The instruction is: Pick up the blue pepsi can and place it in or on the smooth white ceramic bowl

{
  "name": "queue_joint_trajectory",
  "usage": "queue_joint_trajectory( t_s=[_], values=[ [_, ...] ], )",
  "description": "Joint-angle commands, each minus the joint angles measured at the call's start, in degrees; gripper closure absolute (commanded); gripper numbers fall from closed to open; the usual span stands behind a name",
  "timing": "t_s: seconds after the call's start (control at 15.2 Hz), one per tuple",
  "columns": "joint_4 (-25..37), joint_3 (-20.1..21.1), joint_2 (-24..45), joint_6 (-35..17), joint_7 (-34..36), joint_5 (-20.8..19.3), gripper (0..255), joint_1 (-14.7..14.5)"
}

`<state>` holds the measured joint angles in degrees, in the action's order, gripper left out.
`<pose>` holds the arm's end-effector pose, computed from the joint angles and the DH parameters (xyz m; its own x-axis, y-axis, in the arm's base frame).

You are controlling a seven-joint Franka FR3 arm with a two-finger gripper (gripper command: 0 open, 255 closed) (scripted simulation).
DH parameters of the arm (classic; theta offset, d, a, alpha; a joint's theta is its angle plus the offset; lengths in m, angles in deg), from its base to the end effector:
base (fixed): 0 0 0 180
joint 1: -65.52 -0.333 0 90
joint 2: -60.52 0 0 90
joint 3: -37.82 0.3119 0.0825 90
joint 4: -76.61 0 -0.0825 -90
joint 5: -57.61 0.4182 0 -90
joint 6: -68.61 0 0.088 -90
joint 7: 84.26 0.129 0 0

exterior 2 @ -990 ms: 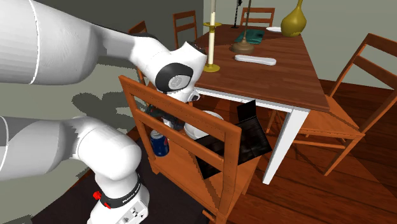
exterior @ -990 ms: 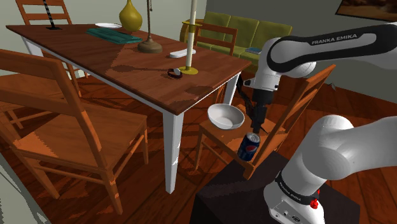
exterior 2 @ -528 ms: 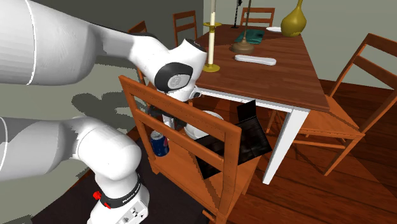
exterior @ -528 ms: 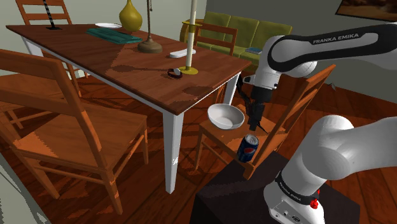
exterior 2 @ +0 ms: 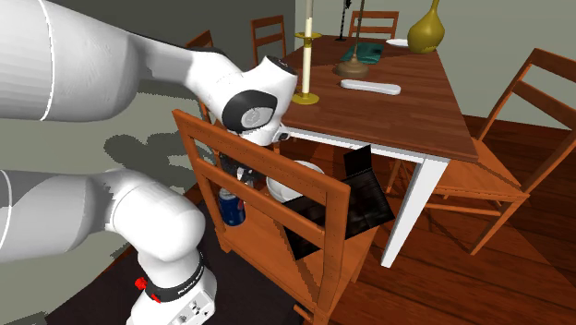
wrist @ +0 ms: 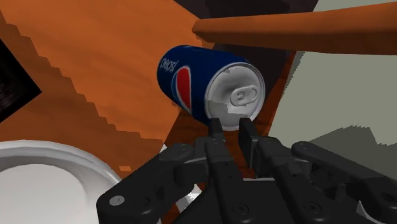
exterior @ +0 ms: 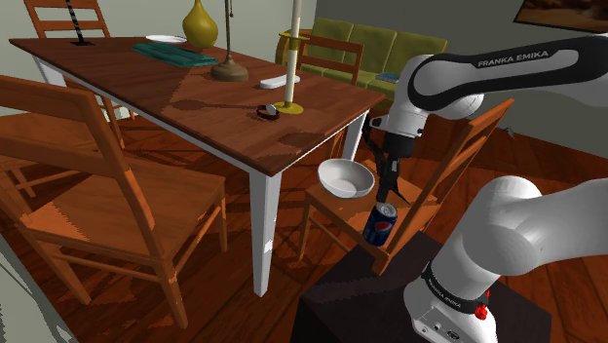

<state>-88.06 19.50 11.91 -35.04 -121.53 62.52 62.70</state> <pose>0.2883 -0.0411 0.3414 0.8853 0.4649 -0.0031 0.4270 -0.8157 -0.3903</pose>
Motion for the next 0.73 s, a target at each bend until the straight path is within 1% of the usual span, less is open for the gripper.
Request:
queue_joint_trajectory(
  t_s=[0.0, 0.07, 0.26, 0.33, 0.4, 0.46, 0.53, 0.59, 0.66],
  values=[
    [-4.5, -0.4, 0.0, 0.3, -0.3, -1.0, 255, 0.4],
    [-3.0, -1.2, 1.2, 0.7, -1.1, -1.6, 255, 0.7],
    [-2.0, -1.2, 3.7, -0.9, -1.1, -1.0, 255, -0.3],
    [-2.4, -1.0, 2.6, -0.1, -0.9, -1.1, 255, 0.0],
    [0.6, -0.7, 2.3, -0.1, -0.9, -0.7, 255, -0.1],
    [0.6, -0.7, 2.3, -0.1, -0.9, -0.7, 0, -0.1],
    [-2.3, 8.2, -2.0, 0.2, 15.6, -0.7, 0, 3.3],
    [-3.7, 18.5, -4.1, 1.5, 31.3, 1.0, 0, 6.3],
    [-1.1, 10.0, -2.0, 1.0, 10.3, 0.3, 0, 3.7]
  ],
)
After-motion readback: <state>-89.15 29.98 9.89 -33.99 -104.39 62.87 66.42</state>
